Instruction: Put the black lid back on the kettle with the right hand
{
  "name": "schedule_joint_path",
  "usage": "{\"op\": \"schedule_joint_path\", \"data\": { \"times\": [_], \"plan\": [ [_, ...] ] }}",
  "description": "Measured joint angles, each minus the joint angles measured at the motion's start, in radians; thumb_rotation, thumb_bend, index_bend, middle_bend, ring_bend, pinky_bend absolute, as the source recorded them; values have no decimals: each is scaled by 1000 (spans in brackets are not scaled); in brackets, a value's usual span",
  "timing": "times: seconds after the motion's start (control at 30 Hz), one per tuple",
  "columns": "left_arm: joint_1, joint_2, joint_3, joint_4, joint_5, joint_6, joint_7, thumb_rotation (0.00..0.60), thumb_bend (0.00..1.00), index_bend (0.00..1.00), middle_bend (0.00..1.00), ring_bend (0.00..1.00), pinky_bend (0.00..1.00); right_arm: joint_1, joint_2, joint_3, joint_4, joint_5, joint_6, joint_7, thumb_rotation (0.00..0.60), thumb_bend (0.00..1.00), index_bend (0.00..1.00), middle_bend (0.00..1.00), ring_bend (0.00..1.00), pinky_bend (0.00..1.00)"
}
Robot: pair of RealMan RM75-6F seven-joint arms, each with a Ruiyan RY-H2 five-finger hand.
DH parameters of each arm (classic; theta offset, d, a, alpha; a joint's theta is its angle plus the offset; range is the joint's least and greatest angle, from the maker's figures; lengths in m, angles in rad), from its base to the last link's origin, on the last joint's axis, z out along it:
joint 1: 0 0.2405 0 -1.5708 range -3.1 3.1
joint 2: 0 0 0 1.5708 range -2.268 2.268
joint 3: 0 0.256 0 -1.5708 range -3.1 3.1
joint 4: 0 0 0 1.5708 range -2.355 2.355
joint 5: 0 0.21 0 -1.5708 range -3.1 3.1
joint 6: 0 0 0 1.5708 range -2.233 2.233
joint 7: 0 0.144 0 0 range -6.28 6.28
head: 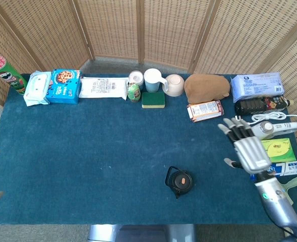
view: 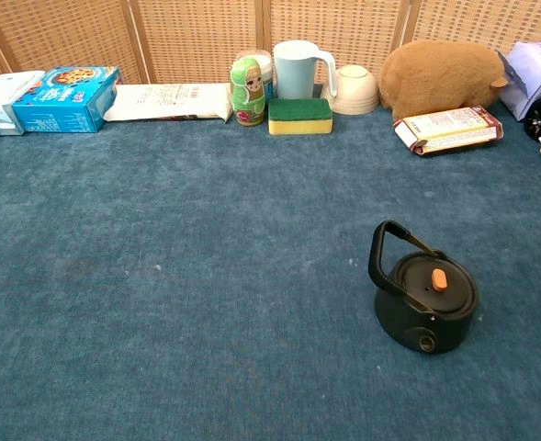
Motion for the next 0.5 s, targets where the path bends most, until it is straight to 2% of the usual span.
{"op": "schedule_joint_path", "data": {
  "times": [0.23, 0.5],
  "plan": [
    [15, -9, 4, 1, 16, 29, 21, 600, 57, 0, 0, 0, 42, -159, -27, -16, 67, -49, 207, 14, 600, 0, 120, 49, 38, 0],
    [30, -30, 4, 11, 27, 58, 65, 600, 57, 0, 0, 0, 42, -258, -57, -29, 87, -46, 274, -19, 600, 0, 120, 46, 37, 0]
  ]
}}
